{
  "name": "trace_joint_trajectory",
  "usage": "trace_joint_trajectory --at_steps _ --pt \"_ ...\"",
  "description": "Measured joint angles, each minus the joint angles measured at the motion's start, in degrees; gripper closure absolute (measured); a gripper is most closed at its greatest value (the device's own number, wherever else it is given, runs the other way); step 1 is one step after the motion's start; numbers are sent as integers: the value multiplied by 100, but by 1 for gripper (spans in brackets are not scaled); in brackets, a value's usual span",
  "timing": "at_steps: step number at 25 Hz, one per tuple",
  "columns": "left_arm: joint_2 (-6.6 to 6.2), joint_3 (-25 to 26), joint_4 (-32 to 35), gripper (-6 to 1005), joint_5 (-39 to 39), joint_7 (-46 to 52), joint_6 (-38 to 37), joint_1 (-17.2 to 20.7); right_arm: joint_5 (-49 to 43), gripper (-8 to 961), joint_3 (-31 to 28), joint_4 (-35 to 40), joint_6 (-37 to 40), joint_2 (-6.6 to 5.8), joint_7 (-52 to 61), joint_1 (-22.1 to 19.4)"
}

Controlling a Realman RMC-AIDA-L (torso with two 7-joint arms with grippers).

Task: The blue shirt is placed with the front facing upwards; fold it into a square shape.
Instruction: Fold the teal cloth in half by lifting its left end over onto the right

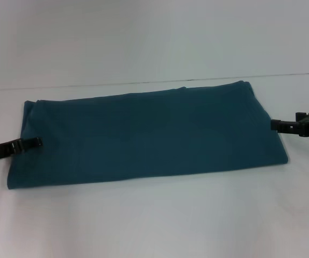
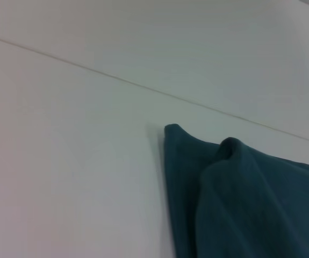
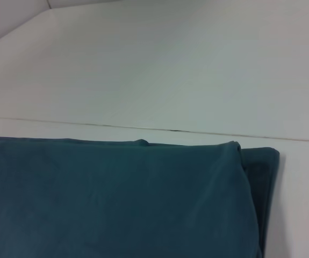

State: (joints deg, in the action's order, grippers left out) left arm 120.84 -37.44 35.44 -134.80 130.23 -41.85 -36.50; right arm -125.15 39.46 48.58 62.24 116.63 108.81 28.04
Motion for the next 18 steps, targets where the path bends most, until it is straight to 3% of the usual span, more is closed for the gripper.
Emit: trace_joint_trajectory --at_steps 10,18 --pt "62 0 -11 139 29 2 -228 -96 1 57 -9 19 10 0 0 -12" --pt "71 0 -11 335 33 -11 -424 -100 26 57 -9 27 9 0 0 -69"
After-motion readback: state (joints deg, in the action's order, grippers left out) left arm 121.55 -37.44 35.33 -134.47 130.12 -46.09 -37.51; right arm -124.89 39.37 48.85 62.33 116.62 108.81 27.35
